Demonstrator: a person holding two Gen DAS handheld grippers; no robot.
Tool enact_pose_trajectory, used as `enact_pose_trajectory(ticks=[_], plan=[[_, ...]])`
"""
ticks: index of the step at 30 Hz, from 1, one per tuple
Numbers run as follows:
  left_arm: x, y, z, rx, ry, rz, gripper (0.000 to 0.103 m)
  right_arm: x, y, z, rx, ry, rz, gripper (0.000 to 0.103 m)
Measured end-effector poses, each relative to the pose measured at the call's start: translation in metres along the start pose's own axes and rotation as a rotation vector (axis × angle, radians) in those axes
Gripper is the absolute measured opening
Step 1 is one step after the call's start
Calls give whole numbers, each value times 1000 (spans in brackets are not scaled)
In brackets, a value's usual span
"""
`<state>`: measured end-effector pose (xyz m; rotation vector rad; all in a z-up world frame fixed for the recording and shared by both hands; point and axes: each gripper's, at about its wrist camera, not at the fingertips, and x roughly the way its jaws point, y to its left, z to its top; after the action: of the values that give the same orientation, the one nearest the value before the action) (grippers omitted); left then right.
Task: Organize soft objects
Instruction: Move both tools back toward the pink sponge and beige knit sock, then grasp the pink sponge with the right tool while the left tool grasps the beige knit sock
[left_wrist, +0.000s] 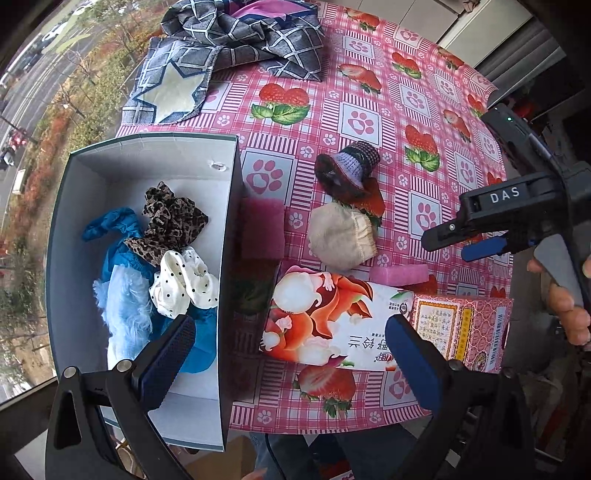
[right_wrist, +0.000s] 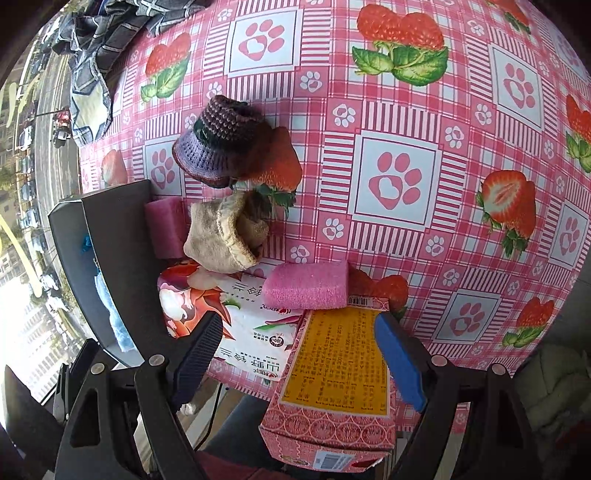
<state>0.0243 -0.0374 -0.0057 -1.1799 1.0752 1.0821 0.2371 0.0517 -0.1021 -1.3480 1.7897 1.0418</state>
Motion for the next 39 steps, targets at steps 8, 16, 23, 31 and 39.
enact_pose_trajectory(ticks=[8,16,23,31,39], plan=[[1,11,-10,-95,21,18,103,62,17,32,-49,201,-59,98],[7,9,-4,-129,33,29,103,87,15,32,-53,268,-86,99],[11,0,7,-95,38,58,103,96,0,41,4,281,-12,81],[26,-14,29,-53,55,72,103,71,-37,35,83,193,105,76],[77,-54,63,60,133,78,103,31,-112,1,201,-12,187,76]])
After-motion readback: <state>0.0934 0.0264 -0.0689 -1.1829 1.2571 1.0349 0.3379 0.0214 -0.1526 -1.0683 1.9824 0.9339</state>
